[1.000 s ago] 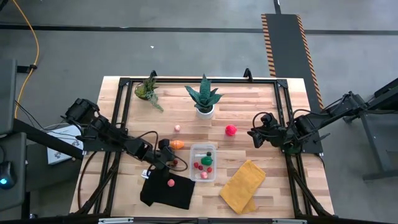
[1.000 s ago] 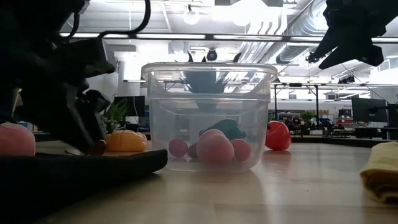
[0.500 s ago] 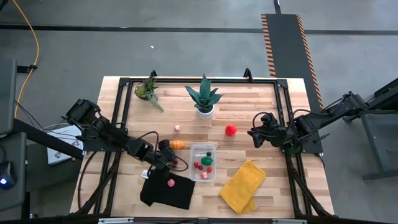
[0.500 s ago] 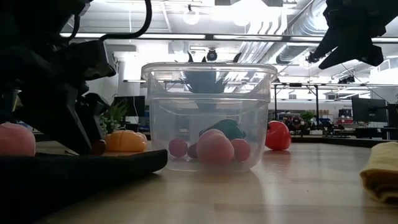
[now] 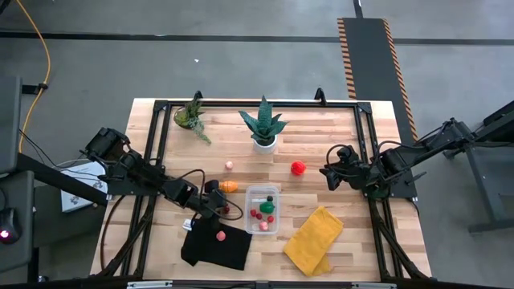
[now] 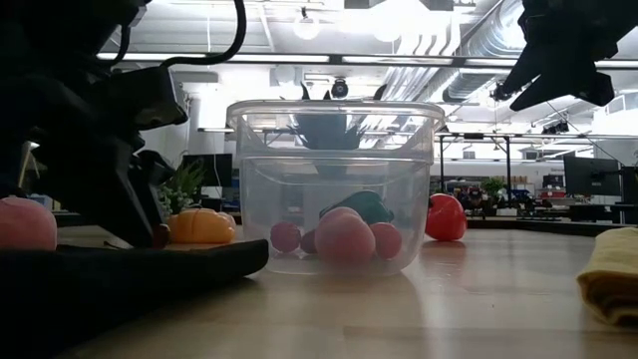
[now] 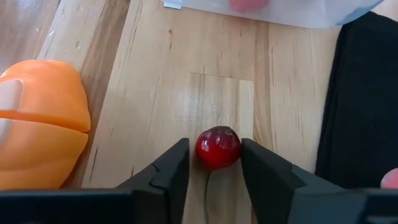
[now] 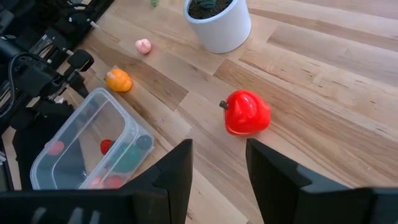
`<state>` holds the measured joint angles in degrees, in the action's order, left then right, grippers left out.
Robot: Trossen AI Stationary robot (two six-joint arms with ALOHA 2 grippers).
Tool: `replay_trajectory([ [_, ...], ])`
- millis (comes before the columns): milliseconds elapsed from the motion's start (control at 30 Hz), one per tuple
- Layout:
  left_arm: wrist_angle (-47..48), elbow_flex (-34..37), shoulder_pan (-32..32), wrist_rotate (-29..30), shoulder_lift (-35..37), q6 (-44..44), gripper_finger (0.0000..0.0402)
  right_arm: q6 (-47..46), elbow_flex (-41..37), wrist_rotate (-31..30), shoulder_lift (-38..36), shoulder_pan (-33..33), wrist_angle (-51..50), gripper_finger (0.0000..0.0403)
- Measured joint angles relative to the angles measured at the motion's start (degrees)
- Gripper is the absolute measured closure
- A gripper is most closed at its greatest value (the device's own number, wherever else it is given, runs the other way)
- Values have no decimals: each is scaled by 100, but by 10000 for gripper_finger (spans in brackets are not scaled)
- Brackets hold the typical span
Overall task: Pick and placing Produce into tupperware
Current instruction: Put the cherry into the transparent container
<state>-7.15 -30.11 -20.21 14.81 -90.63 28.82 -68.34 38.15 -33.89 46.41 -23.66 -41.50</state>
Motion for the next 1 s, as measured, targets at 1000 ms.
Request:
replay_trajectory([
  [1000, 2545, -1695, -4, -115, 52, -503, 320, 135, 0, 2, 2, 0, -40, 261],
])
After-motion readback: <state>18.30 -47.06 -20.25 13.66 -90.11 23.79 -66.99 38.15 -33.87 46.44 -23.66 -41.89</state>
